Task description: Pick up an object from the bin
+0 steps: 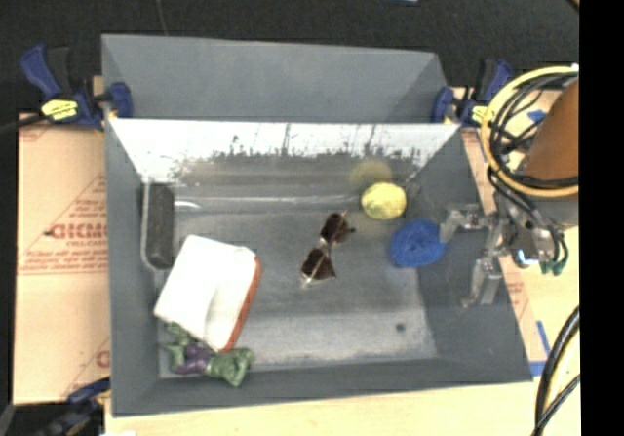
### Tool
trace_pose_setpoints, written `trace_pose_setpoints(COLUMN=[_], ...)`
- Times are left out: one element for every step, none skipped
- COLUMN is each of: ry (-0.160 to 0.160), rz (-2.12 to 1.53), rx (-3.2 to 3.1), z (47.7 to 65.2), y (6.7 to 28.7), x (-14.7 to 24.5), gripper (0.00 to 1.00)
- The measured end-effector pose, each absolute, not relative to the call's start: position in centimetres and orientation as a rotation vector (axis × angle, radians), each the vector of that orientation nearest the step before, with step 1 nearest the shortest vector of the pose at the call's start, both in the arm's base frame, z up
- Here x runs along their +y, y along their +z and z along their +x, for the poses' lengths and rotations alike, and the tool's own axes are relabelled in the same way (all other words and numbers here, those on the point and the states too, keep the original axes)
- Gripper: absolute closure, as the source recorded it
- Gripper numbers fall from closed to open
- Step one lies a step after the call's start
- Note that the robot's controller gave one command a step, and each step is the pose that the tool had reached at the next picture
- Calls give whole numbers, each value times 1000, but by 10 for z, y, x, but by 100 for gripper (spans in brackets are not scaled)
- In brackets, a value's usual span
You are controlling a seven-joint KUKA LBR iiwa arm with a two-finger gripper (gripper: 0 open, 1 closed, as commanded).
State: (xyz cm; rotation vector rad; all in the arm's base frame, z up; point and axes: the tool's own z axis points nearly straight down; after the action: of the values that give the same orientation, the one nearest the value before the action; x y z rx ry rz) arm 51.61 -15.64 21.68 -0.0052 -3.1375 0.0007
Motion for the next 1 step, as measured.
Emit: trace_pose_setpoints(ry=[3], rz=[2], rx=[-3146], z=[518], y=[221], x=[-156], gripper=[0])
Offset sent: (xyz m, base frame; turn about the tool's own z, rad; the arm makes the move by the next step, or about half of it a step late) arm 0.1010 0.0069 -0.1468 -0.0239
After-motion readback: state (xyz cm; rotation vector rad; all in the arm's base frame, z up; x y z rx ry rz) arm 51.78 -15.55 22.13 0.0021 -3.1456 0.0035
